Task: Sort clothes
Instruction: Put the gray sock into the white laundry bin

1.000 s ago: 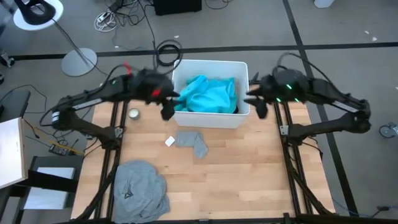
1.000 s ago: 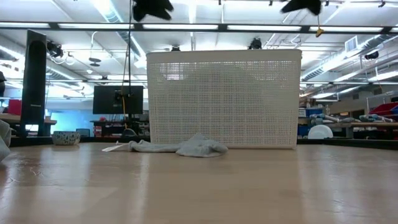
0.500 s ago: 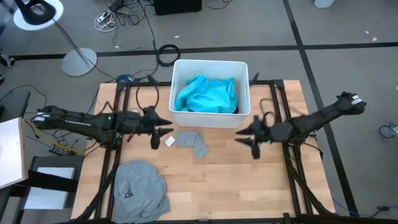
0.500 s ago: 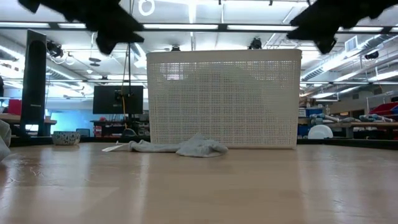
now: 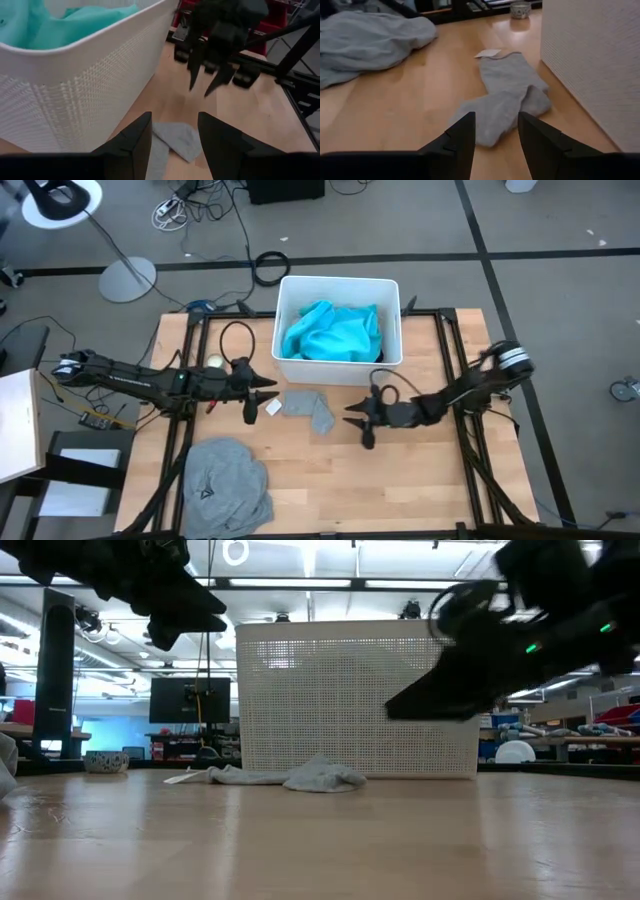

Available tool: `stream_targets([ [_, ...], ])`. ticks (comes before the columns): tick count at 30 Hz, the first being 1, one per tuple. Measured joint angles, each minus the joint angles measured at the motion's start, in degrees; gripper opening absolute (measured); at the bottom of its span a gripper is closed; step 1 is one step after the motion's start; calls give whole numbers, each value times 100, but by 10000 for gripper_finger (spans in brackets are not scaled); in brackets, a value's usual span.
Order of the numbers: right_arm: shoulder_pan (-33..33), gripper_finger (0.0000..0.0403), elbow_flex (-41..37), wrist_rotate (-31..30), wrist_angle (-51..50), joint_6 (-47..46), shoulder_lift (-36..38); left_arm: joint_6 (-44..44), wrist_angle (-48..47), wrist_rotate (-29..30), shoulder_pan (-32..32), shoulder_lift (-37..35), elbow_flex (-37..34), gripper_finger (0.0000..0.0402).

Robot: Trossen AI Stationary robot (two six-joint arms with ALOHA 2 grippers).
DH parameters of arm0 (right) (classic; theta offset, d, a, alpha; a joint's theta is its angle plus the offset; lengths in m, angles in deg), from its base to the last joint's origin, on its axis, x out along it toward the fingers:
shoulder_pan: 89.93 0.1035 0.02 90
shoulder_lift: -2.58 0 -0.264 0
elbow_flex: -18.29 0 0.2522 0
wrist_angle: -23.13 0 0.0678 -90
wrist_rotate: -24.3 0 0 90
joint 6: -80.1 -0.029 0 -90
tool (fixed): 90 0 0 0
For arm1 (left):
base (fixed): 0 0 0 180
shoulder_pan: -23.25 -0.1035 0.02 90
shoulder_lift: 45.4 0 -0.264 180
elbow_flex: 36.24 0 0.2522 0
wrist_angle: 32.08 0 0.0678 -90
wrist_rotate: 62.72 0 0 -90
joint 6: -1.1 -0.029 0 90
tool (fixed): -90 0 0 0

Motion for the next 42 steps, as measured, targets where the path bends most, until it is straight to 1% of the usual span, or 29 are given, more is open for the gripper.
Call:
stream_targets([
  [3, -169, 149, 430, 3, 308, 23, -812, 0, -19, 24, 0, 0, 0, 165],
  [8, -422, 149, 1320, 47, 329, 146, -1926, 2, -24, 24, 0, 0, 0, 165],
  [10, -511, 144, 1656, 214, 276, 145, -2270, 22, -44, 23, 0, 0, 0, 165],
  [12, -582, 121, 1949, 494, 144, 174, -2490, 117, -67, -41, 2, 0, 0, 165],
  [13, -602, 99, 2078, 591, 62, 171, -2553, 162, -108, -114, 2, 0, 0, 165],
  [15, -613, 39, 2231, 633, -105, 177, -2590, 287, -223, -313, 34, 0, 0, 165],
  [16, -617, 22, 2262, 677, -189, 264, -2544, 355, -341, -373, 75, -4, 3, 165],
  [19, -609, 16, 2260, 719, -408, 696, -2191, 616, -940, -486, 273, -42, 4, 163],
  [22, -563, 8, 2279, 720, -602, 1254, -1452, 1082, -1652, -506, 541, -48, 4, 161],
  [26, -547, 7, 2270, 717, -1199, 1830, -416, 1799, -2367, -505, 932, -52, 4, 161],
  [29, -552, 4, 2273, 711, -1471, 2065, 382, 2200, -2651, -667, 1195, -52, 7, 161],
  [31, -566, 4, 2272, 709, -1622, 2196, 813, 2508, -2858, -864, 1332, -50, 7, 161],
  [33, -566, 3, 2271, 709, -1634, 2411, 1200, 2764, -3009, -895, 1461, -52, 7, 161],
  [38, -670, 2, 2359, 707, -1622, 3137, 1964, 2851, -3038, -440, 1646, -50, 7, 161],
  [42, -890, 2, 2762, 687, -1634, 3757, 2281, 2846, -3119, -370, 1648, -50, 7, 161],
])
